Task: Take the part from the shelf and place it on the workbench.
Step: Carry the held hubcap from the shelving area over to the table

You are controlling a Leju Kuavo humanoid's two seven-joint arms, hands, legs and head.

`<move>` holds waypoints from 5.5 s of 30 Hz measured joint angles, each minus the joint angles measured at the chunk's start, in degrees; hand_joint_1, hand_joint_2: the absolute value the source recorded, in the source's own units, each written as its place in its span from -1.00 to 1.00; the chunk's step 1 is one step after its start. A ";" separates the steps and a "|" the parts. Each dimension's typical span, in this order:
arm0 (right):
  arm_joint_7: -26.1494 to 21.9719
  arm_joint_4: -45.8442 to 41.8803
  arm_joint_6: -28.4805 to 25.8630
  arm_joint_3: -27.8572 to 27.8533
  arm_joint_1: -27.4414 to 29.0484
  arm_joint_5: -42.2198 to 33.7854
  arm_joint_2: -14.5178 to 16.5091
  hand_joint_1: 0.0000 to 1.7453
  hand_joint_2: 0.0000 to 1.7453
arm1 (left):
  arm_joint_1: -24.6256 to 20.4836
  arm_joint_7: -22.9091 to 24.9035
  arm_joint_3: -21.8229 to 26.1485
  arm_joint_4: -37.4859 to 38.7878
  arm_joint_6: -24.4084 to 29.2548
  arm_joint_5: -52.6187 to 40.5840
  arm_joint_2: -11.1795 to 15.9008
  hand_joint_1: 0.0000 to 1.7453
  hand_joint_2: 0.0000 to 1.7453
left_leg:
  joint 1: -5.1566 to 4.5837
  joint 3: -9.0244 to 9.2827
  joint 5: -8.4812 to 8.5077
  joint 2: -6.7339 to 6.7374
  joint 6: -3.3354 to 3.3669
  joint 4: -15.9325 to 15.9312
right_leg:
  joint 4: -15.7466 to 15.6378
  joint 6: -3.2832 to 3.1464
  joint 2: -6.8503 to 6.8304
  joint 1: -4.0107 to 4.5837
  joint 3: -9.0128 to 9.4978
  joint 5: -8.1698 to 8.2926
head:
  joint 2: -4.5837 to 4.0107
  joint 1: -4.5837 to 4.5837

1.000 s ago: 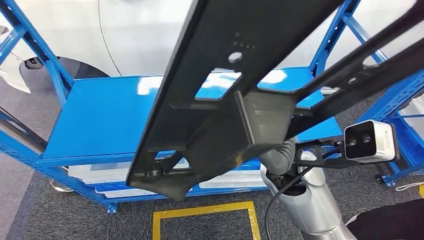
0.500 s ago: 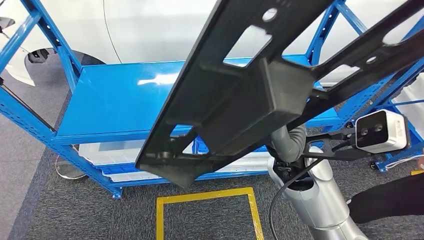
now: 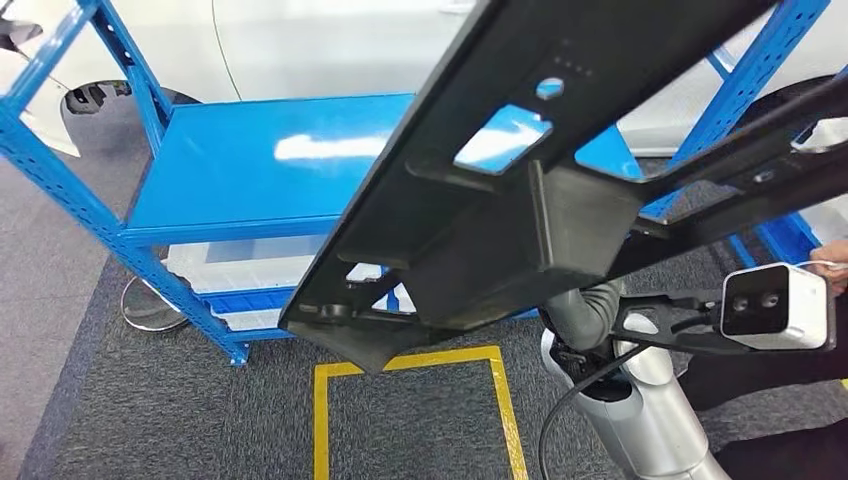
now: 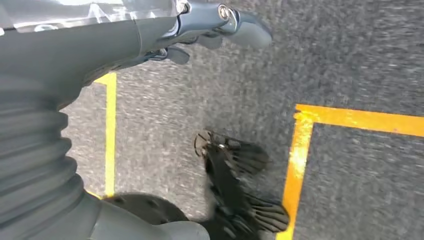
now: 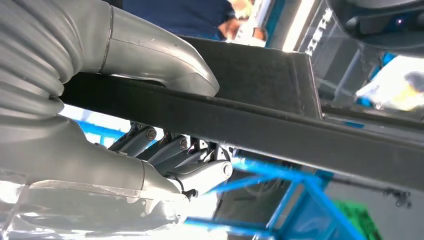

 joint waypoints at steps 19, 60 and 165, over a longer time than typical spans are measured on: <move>1.07 -1.48 5.10 -2.34 2.21 4.35 0.23 1.00 1.00 | 0.32 1.09 0.01 -0.01 0.87 0.61 0.63 -1.00 1.00 | -0.23 -8.29 7.04 2.71 0.19 -0.56 | -2.14 -1.35 -1.36 0.46 9.72 -7.47 | 0.00 0.09; 2.57 -1.68 5.74 -4.58 1.70 7.85 -0.69 1.00 1.00 | 0.26 2.04 0.15 0.02 1.03 0.36 0.38 -1.00 1.00 | 0.67 -5.79 3.76 -3.02 -0.20 1.17 | 0.26 -1.26 5.92 0.06 4.26 -4.24 | -0.01 0.04; -4.26 -2.45 -5.77 -7.51 10.49 20.84 -2.78 1.00 1.00 | 0.97 7.06 -0.58 0.02 -1.23 -2.08 2.68 -1.00 1.00 | 0.38 -4.25 3.62 4.30 0.99 -1.58 | 7.82 1.39 -0.65 -1.06 -0.23 -6.54 | -0.01 0.59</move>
